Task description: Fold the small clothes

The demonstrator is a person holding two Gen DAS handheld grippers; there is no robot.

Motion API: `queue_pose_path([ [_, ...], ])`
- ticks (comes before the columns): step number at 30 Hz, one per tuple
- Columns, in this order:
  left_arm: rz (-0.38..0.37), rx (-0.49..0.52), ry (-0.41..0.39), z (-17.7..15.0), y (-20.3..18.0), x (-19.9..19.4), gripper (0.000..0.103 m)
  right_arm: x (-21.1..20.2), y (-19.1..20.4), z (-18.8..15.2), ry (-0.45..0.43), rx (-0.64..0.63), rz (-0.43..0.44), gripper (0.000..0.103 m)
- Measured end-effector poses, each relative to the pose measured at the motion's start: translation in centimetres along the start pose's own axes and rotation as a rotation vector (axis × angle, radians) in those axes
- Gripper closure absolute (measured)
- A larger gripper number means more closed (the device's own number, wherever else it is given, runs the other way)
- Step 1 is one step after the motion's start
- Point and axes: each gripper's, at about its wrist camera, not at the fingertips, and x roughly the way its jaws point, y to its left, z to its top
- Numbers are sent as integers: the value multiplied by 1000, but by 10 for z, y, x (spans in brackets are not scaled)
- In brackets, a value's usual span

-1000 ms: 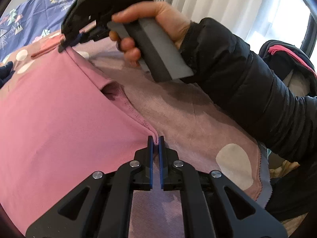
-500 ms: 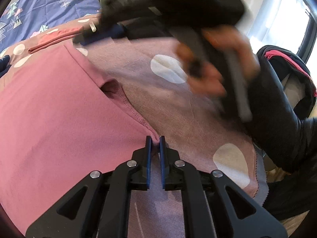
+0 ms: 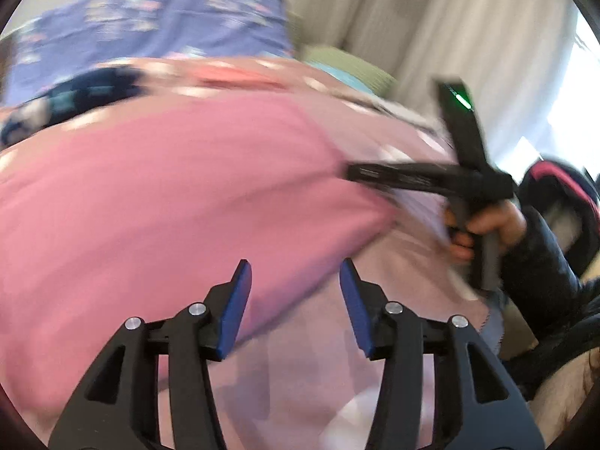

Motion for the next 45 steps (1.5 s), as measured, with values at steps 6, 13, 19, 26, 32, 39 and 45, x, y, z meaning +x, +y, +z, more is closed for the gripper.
queue_pose_path([
  [6, 251, -234, -194, -32, 96, -104, 54, -42, 83, -1, -135, -262, -40, 64],
  [13, 432, -334, -232, -78, 151, -158, 53, -31, 253, -49, -164, -718, 114, 52],
  [19, 384, -330, -226, -94, 161, -160, 44, 11, 352, -89, -113, -943, 132, 50],
  [26, 335, -329, -247, -108, 167, -168, 44, 53, 379, -85, -86, -892, -15, 50],
  [32, 282, -389, -267, -112, 183, -168, 44, 70, 390, -78, -72, -859, -32, 99],
  [39, 144, -408, -243, -77, 213, -156, 43, 65, 378, -63, -9, -811, 95, 99],
  [45, 17, -455, -126, -19, 248, -88, 43, 69, 379, -70, -11, -789, 89, 98],
])
